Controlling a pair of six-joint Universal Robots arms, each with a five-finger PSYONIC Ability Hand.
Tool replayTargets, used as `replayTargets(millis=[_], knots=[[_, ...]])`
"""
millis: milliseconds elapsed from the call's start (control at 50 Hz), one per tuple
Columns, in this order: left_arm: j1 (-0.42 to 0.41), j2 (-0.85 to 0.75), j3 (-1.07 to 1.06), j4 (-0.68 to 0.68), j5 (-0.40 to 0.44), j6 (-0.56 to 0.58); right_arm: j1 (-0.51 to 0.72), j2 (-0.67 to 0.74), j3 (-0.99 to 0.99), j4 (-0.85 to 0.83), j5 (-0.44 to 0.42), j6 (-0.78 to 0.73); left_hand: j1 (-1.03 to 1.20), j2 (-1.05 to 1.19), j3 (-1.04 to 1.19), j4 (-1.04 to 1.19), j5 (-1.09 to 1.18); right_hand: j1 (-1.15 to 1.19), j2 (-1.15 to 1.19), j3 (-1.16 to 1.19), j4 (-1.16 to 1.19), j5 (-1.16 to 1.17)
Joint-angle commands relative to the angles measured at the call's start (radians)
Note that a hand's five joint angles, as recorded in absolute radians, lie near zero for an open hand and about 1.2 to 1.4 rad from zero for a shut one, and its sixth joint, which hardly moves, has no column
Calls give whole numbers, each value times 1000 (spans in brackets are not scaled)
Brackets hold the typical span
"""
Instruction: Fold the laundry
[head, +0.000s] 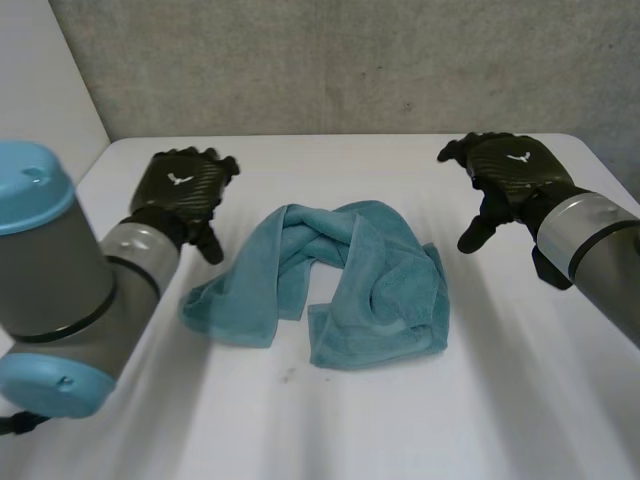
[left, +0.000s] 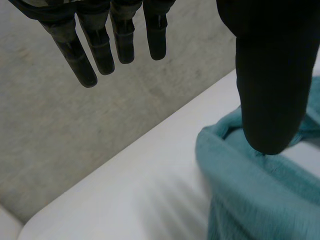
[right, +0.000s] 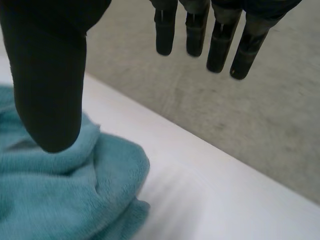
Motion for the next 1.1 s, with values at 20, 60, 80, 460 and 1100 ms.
replayTargets(millis=[20, 60, 80, 460, 1100], knots=[[-103, -248, 208, -26, -16, -18, 218, 90, -8, 17, 252, 185, -10, -2, -6, 0, 9, -72, -107, -102, -100, -102], [-103, -320, 262, -31, -30, -27, 265, 139, -31, 20, 295, 191, -7, 1, -3, 3, 12, -72, -107, -102, -100, -102], [-103, -345, 279, -31, -37, -28, 277, 156, -38, 22, 311, 192, -7, 1, -3, 3, 12, -72, -107, -102, -100, -102], [-45, -521, 416, 30, -251, 10, 396, 419, -232, 27, 550, 412, 210, 218, 214, 220, 229, -72, -107, -102, -100, -102], [0, -270, 201, 27, -146, 8, 393, 694, -617, 200, 509, 508, 1087, 1095, 1091, 1097, 1106, 1149, 1114, 1120, 1122, 1120]])
